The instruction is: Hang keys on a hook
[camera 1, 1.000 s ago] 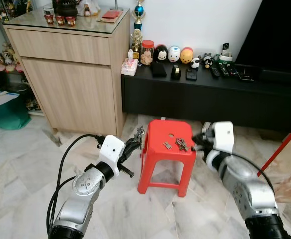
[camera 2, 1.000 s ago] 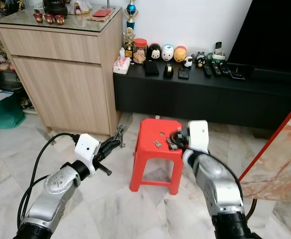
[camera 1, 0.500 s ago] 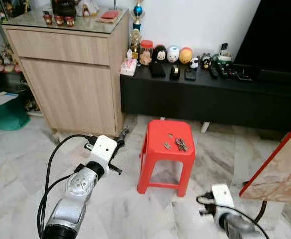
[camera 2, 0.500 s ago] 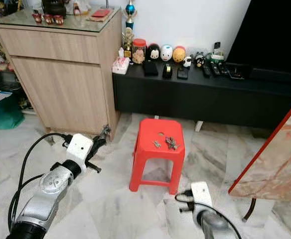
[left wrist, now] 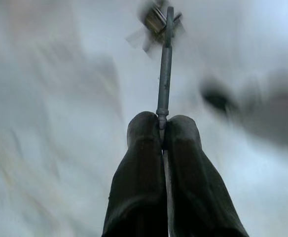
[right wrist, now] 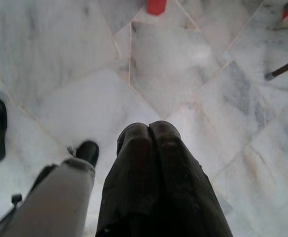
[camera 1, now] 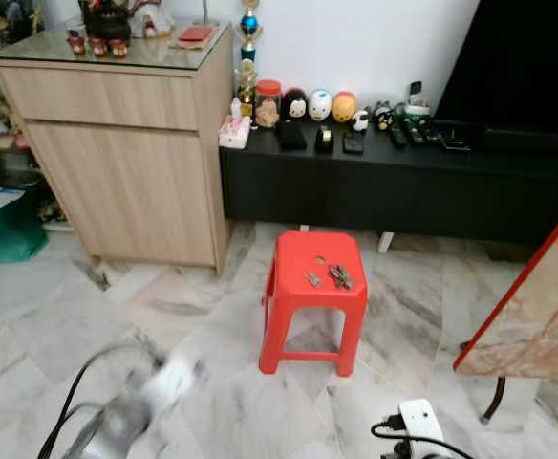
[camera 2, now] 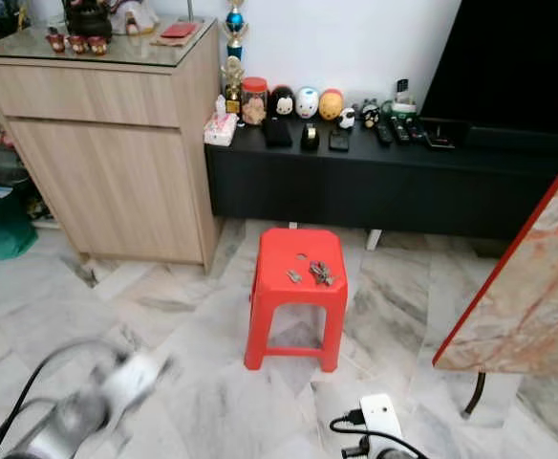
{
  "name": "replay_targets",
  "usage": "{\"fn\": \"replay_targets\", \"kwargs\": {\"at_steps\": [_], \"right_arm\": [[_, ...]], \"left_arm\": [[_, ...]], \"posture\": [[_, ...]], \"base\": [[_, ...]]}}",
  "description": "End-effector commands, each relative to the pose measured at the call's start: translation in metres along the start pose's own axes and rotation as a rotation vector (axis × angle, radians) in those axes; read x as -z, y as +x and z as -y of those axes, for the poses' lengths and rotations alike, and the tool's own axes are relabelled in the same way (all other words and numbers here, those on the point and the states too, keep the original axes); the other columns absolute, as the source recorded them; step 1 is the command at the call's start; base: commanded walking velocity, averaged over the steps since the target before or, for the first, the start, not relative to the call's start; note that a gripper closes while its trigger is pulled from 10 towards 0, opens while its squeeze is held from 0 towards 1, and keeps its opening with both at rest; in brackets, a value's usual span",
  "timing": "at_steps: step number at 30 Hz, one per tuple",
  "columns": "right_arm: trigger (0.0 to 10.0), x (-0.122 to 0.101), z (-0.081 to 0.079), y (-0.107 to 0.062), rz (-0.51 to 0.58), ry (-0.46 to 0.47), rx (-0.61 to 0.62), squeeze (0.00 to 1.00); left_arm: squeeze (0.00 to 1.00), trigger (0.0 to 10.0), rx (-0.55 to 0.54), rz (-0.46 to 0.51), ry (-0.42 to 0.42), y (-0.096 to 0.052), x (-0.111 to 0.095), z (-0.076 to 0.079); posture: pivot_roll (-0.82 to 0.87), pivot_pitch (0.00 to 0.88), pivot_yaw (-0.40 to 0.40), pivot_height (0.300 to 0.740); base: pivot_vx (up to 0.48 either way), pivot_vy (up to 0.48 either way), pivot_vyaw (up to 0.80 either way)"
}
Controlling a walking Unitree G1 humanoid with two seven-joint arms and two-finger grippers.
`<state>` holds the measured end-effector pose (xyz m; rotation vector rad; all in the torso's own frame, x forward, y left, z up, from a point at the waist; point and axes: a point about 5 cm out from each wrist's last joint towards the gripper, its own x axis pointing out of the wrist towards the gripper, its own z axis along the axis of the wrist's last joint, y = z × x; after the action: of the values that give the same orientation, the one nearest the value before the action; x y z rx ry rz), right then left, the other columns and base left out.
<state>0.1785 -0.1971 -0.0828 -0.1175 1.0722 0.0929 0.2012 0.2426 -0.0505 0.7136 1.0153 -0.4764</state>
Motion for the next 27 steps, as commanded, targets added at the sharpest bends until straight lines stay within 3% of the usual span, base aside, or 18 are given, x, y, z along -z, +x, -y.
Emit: {"fn": "replay_targets", "kwargs": {"at_steps": [1,2,3,5,6,7,9,11,13,15,16,17,18,21,22,23,27], "right_arm": [[10.0,-0.004,0.0,0.001,0.018,-0.014,-0.001,0.0],[10.0,-0.003,-0.001,0.001,0.018,-0.013,-0.003,0.0],[10.0,-0.001,-0.001,0.001,0.018,-0.019,-0.003,0.0],[10.0,-0.001,-0.002,0.002,0.018,-0.022,-0.004,0.0],[10.0,0.0,-0.002,0.002,0.018,-0.023,-0.005,0.0],[10.0,0.0,-0.002,0.002,0.018,-0.023,-0.005,0.0],[10.0,-0.001,-0.004,0.002,0.018,-0.02,-0.009,0.0],[10.0,-0.001,-0.005,0.002,0.02,-0.013,-0.01,0.0],[10.0,0.0,-0.005,0.003,0.016,-0.009,-0.005,0.0],[10.0,0.002,-0.006,0.003,0.008,0.0,-0.001,0.0],[10.0,0.004,-0.007,0.003,0.005,0.021,-0.003,0.0],[10.0,0.004,-0.007,0.003,0.005,0.021,-0.003,0.0],[10.0,0.009,-0.008,0.003,-0.01,0.024,0.0,0.0],[10.0,0.016,-0.009,0.002,-0.032,0.032,0.002,0.0],[10.0,0.017,-0.01,0.002,-0.033,0.032,0.001,0.0],[10.0,0.018,-0.01,0.002,-0.033,0.032,-0.001,0.0],[10.0,0.018,-0.011,0.002,-0.03,0.039,-0.005,0.0]], "left_arm": [[0.0,10.0,0.045,0.002,-0.045,0.002,0.001,0.009],[0.0,10.0,0.057,0.005,-0.113,0.003,0.004,0.013],[0.0,10.0,0.041,-0.067,-0.071,0.003,0.019,0.019],[0.0,10.0,0.05,-0.12,-0.034,0.003,0.029,0.023],[0.0,10.0,0.068,-0.075,-0.177,0.004,0.026,0.027],[0.0,10.0,0.068,-0.075,-0.177,0.004,0.026,0.027],[0.0,10.0,0.084,0.067,-0.447,0.006,0.011,0.029],[0.0,10.0,-0.028,0.134,-0.596,0.007,0.004,0.016],[0.0,10.0,-0.186,0.105,-0.737,0.005,0.013,0.001],[0.0,10.0,-0.329,0.004,-0.837,0.001,0.033,-0.008],[0.0,10.0,-0.379,-0.086,-0.85,-0.002,0.049,-0.007],[0.0,10.0,-0.379,-0.086,-0.85,-0.002,0.049,-0.007],[0.0,10.0,-0.31,-0.072,-0.783,0.0,0.047,0.0],[0.0,10.0,-0.022,0.128,-0.602,0.007,0.014,0.018],[0.0,10.0,-0.013,0.143,-0.601,0.007,0.012,0.018],[0.0,10.0,-0.024,0.16,-0.598,0.007,0.011,0.017],[0.0,10.0,-0.247,0.151,-0.624,0.001,0.013,-0.012]], "posture": [[0.04,0.0,-0.078,0.74],[0.04,0.0,-0.078,0.74],[0.04,0.0,-0.078,0.74],[0.04,0.0,-0.079,0.74],[0.04,0.0,-0.078,0.74],[0.04,0.0,-0.078,0.74],[0.04,0.0,-0.081,0.74],[0.05,0.0,-0.08,0.74],[0.05,0.0,-0.08,0.74],[0.04,0.0,-0.076,0.74],[0.04,0.0,-0.076,0.74],[0.04,0.0,-0.076,0.74],[0.04,0.0,-0.076,0.74],[0.05,0.0,-0.079,0.74],[0.05,0.0,-0.079,0.74],[0.05,0.0,-0.078,0.74],[0.04,0.0,-0.077,0.74]], "base": [[0.0,0.0,0.0],[0.0,0.0,0.0],[0.0,0.0,0.0],[0.0,0.0,0.0],[0.0,0.0,0.0],[0.0,0.0,0.0],[0.0,0.0,0.0],[0.0,0.0,0.0],[0.0,0.0,0.0],[0.0,0.0,0.0],[0.0,0.0,0.0],[0.0,0.0,0.0],[0.0,0.0,0.0],[0.0,0.0,0.0],[0.0,0.0,0.0],[0.0,0.0,0.0],[0.0,0.0,0.0]]}}
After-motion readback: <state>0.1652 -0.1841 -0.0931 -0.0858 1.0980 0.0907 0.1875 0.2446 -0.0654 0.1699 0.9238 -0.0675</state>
